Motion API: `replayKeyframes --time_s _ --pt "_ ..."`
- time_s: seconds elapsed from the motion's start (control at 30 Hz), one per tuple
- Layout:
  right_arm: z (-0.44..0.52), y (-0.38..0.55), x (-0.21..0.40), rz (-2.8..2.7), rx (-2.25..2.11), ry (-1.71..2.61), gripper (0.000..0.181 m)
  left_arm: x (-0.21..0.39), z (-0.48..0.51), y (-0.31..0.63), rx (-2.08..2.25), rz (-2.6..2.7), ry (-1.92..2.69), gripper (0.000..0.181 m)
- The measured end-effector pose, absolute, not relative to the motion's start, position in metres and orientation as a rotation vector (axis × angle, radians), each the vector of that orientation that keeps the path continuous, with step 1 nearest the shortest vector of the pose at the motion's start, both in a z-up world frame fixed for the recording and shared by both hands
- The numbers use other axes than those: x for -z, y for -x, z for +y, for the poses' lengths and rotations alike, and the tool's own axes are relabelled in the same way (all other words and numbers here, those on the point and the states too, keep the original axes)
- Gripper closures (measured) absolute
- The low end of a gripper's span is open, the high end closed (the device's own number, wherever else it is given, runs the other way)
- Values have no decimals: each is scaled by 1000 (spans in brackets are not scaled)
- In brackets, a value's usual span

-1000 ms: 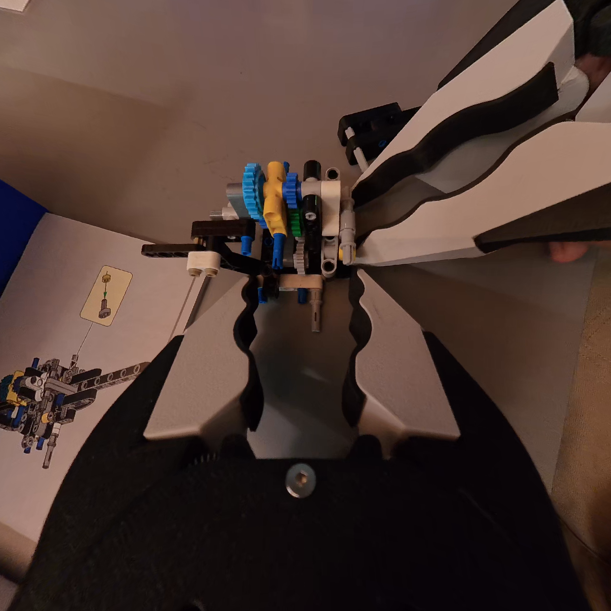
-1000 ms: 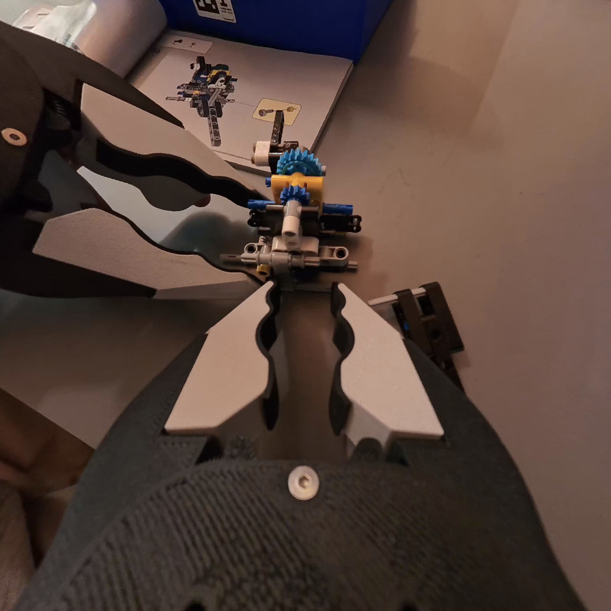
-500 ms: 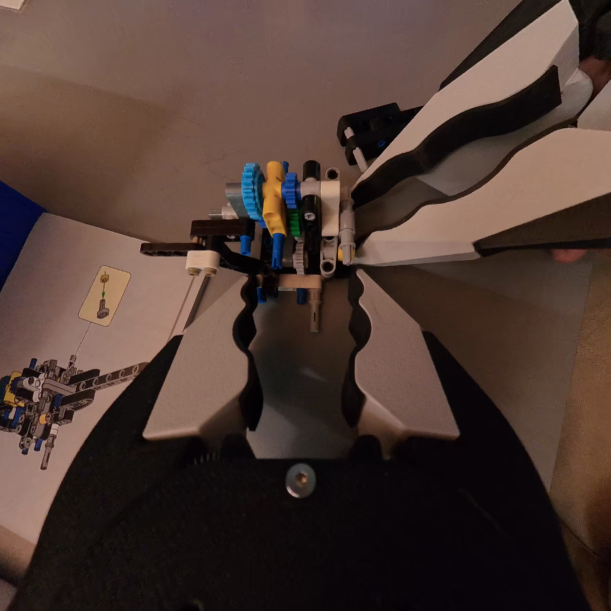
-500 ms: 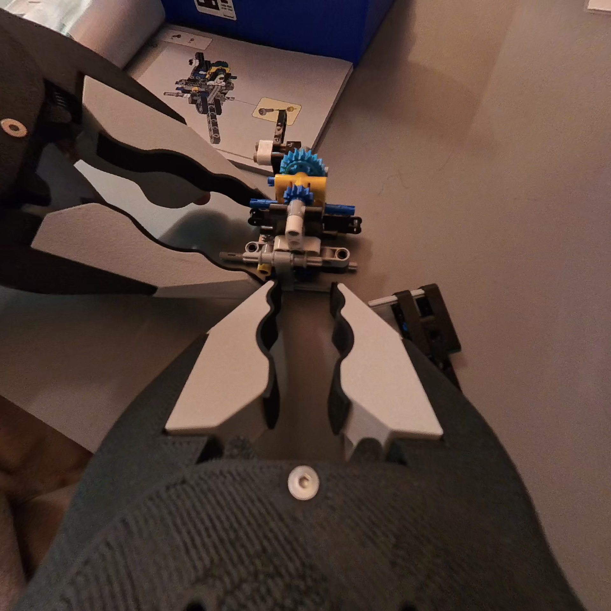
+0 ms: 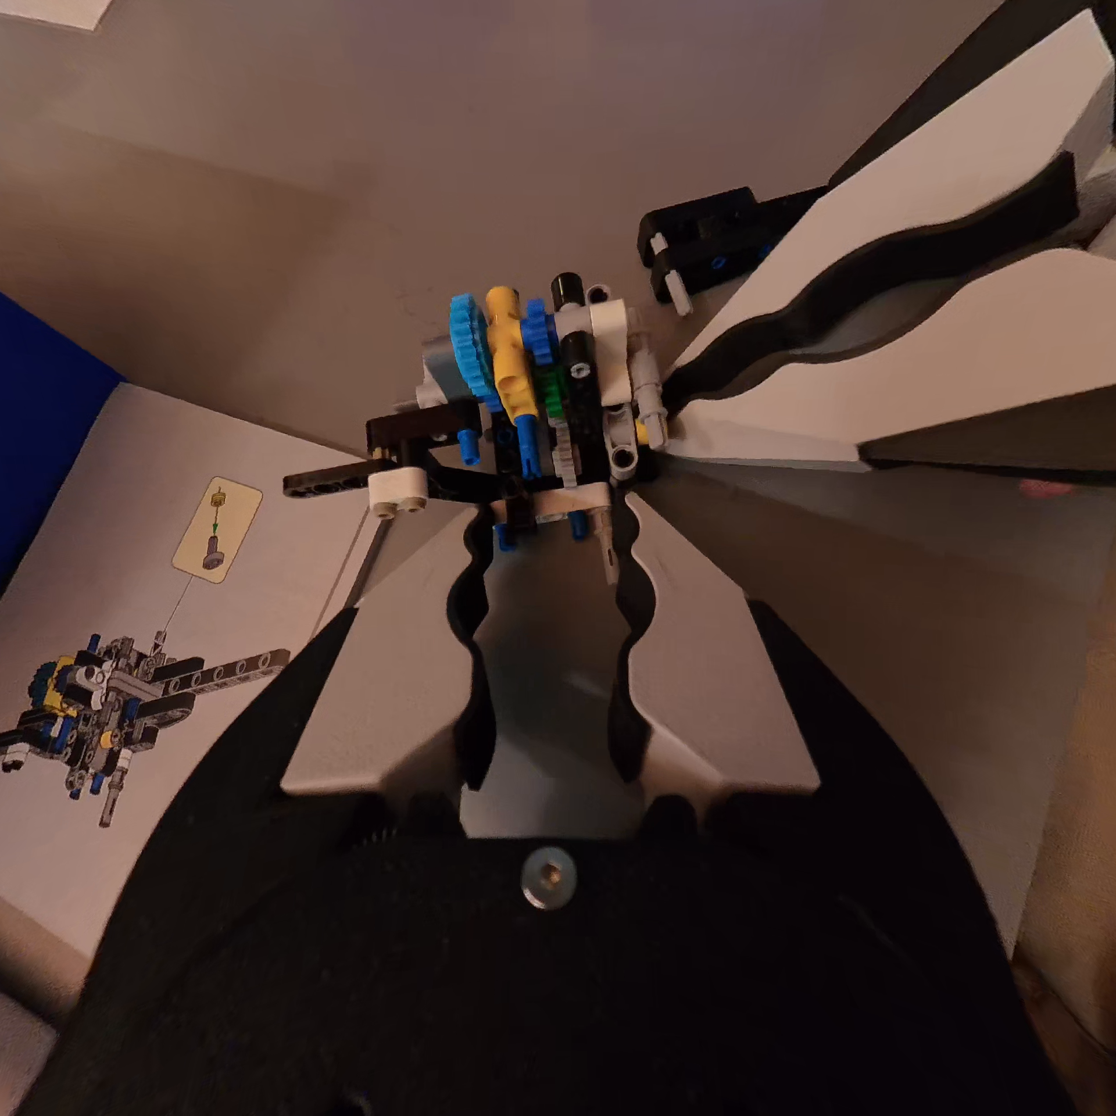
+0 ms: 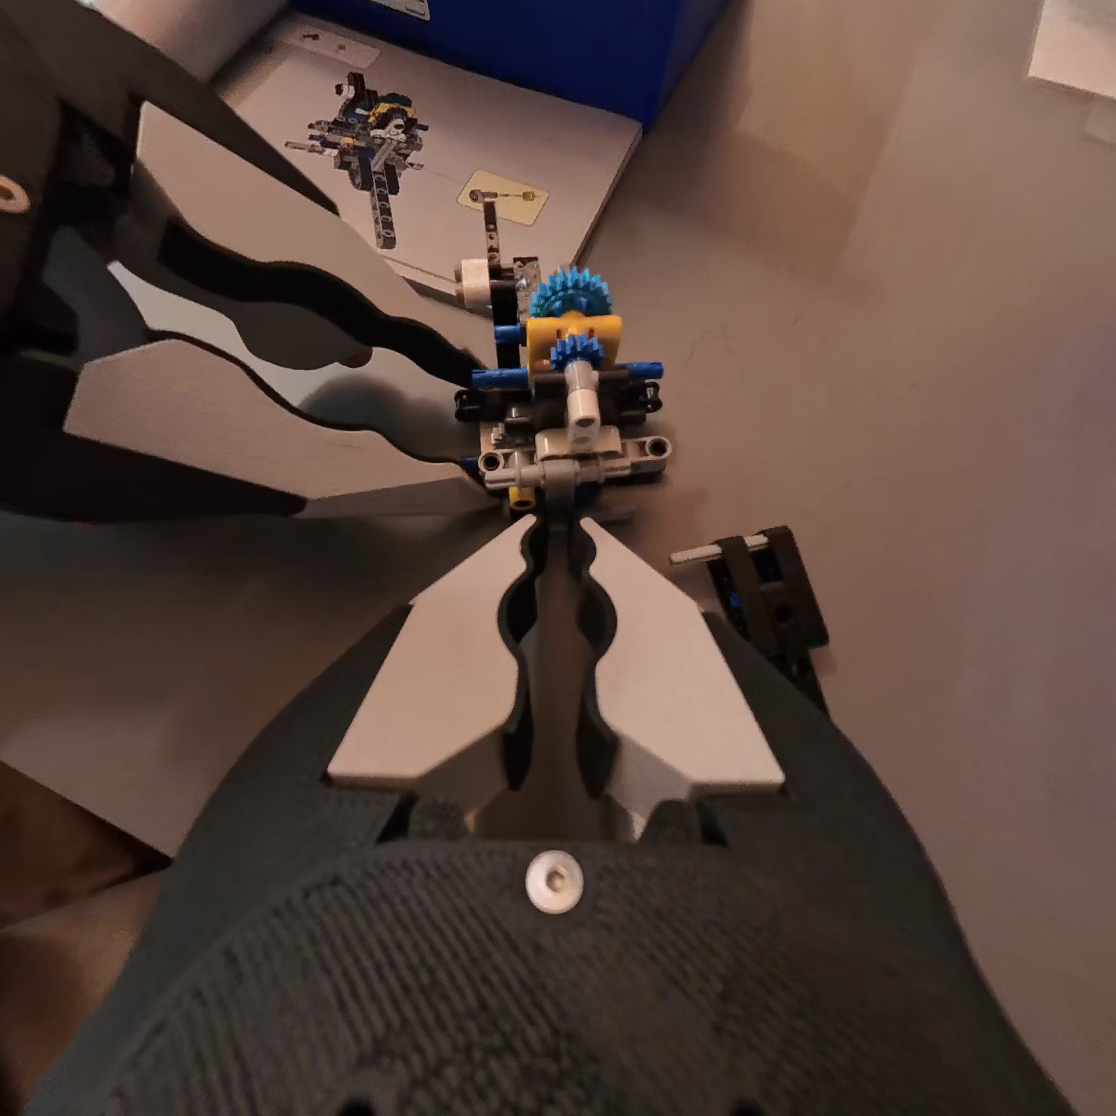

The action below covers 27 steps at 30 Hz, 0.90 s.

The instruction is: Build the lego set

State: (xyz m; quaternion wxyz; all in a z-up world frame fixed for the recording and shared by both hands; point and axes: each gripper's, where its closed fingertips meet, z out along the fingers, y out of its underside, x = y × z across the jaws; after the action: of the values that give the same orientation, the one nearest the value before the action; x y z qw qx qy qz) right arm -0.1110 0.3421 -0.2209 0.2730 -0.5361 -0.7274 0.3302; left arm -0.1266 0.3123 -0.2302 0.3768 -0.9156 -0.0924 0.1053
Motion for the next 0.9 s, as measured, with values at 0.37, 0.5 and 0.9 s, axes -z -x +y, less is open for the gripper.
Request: replayKeyframes --time_s 0.37,0.5,0.9 --pt "350 101 222 -1988 -949 1472 156 231 311 127 -203 -253 2343 140" --pt "349 100 222 -2005 -1032 1469 145 231 310 130 -200 -285 2340 132" --pt "346 113 226 -2087 -945 1361 139 232 311 129 -155 -251 2350 103"
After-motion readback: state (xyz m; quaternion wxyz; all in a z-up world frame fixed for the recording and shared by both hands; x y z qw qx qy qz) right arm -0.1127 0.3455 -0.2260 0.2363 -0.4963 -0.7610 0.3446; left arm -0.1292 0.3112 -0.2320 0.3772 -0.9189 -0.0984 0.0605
